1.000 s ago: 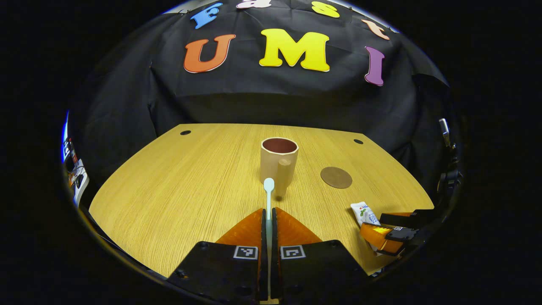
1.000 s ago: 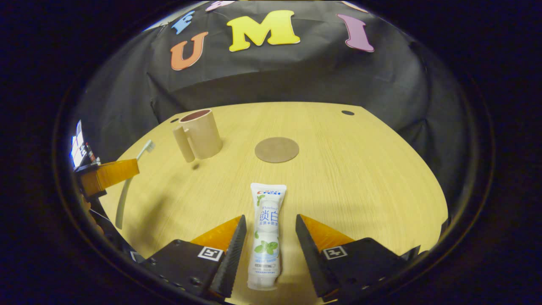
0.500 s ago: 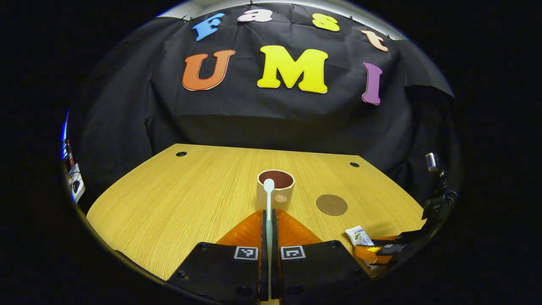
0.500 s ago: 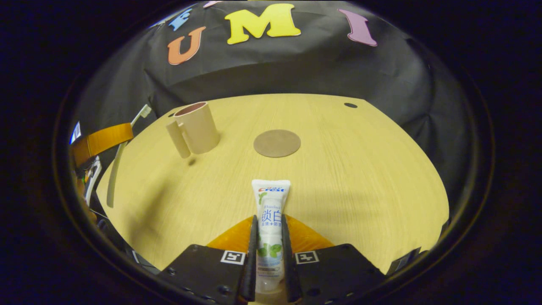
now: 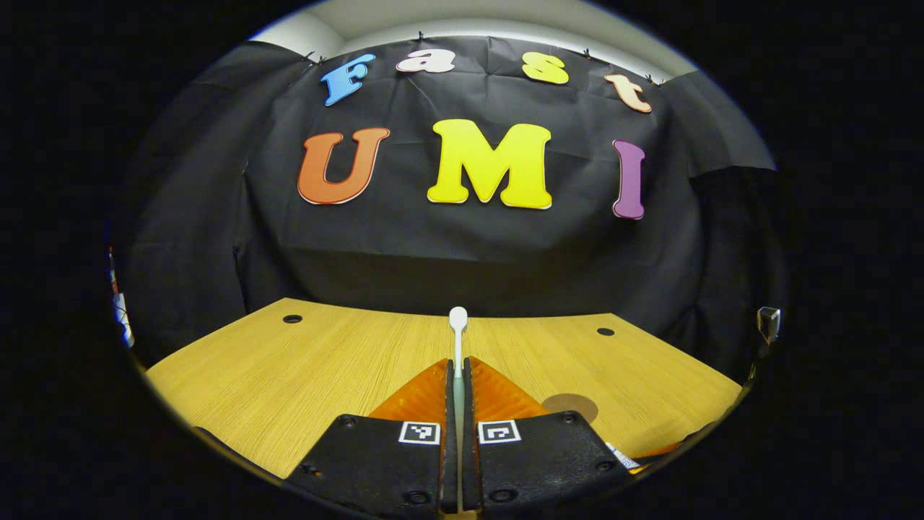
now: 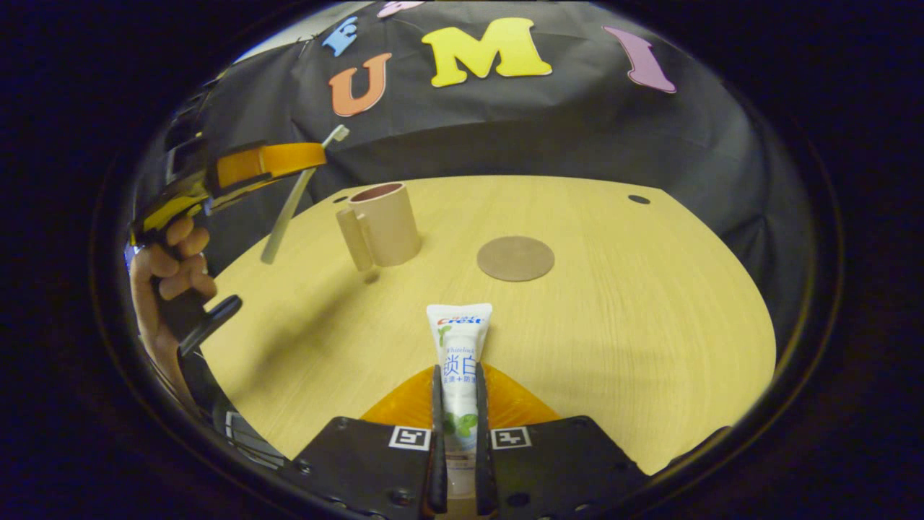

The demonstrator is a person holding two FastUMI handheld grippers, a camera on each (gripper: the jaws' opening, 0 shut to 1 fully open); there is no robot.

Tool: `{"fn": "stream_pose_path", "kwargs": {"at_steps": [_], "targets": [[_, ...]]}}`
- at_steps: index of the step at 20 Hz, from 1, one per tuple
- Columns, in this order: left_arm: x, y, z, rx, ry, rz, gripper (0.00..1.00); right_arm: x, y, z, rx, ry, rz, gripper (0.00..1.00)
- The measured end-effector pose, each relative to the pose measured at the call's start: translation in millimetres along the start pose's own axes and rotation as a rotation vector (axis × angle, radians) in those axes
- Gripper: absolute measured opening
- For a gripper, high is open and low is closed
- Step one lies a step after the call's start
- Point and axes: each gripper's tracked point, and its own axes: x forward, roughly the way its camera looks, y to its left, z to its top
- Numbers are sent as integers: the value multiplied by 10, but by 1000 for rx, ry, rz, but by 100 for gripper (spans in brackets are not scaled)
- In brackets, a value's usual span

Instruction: Put the toothbrush and toothpaste on the desktop into the cup, then pick up the cup and place it on the coaster on the desktop.

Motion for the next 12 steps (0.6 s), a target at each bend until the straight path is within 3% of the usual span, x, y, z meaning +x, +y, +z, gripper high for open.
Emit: {"fn": "stream_pose_path", "kwargs": {"at_steps": [4,5,12], "targets": [[146,-81,311,-19,-141,-66,5,-113,159,171,13,-92,73,16],[174,-74,395,-14,-174,-71,5,-125,208,225,15,-114,88,2],[488,-114,570,1,-277,-107,5,-143,229,383,55,-171,163,2]]}}
